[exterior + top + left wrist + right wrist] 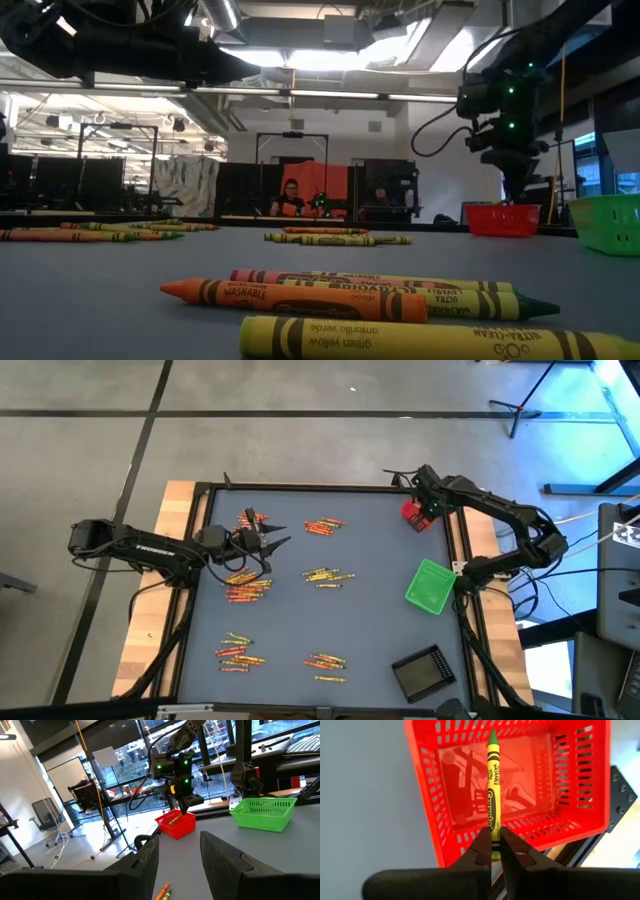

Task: Sort crayons
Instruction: Put the green crayon into the red bin, then put the orange crayon into the green bin

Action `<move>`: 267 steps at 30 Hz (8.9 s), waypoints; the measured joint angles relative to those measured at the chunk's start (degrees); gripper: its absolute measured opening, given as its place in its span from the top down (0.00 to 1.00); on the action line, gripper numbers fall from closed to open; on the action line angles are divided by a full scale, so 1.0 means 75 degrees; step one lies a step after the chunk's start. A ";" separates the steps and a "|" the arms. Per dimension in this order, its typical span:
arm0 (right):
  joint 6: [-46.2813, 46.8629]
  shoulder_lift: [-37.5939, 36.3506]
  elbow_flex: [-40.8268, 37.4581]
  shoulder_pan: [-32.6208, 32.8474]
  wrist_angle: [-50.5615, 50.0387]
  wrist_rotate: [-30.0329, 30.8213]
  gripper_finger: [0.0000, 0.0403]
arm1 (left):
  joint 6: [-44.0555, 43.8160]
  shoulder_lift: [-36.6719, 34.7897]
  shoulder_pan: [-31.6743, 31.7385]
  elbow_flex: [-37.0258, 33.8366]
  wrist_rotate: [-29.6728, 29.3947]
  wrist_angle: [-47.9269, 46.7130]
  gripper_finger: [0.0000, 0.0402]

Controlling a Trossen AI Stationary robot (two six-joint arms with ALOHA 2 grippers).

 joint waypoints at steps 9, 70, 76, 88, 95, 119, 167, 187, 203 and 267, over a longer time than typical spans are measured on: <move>-0.0022 0.0000 0.0204 0.0012 0.0169 0.0147 0.73 | -0.0200 0.0000 -0.0003 0.0000 0.0032 0.0003 0.68; -0.1058 0.4963 0.3495 0.3468 0.3570 -0.2428 0.78 | -0.0551 -0.0003 0.0000 0.0000 0.0023 0.0119 0.68; -0.1232 0.5170 0.3494 0.3468 0.3579 -0.2283 0.79 | -0.0542 -0.0003 0.0000 0.0000 0.0023 0.0119 0.68; -0.1409 0.5211 0.3492 0.3468 0.3638 -0.2090 0.92 | -0.0542 -0.0003 0.0000 0.0000 0.0023 0.0117 0.68; -0.1417 0.5266 0.3501 0.3467 0.3643 -0.2090 0.94 | -0.0539 -0.0003 0.0000 0.0000 0.0023 0.0117 0.68; -0.1388 0.3876 0.3712 0.3465 0.2363 -0.2032 1.00 | -0.0536 -0.0003 -0.0001 0.0000 0.0022 0.0114 0.68; -0.1214 0.4912 0.3336 0.3474 0.3237 -0.2141 0.94 | -0.0530 -0.0003 0.0000 0.0000 -0.0029 0.0117 0.68; -0.0901 0.1618 0.3246 0.3402 0.0322 -0.1071 0.95 | -0.0539 -0.0003 0.0000 0.0000 -0.0029 0.0113 0.68; -0.0290 -0.0600 0.1186 0.1083 0.0182 -0.0939 0.95 | -0.0539 -0.0003 0.0000 0.0000 -0.0032 0.0067 0.68; -0.0005 0.0846 0.0461 0.2725 0.4825 -0.2088 0.61 | -0.0536 -0.0003 0.0000 0.0000 -0.0032 0.0087 0.68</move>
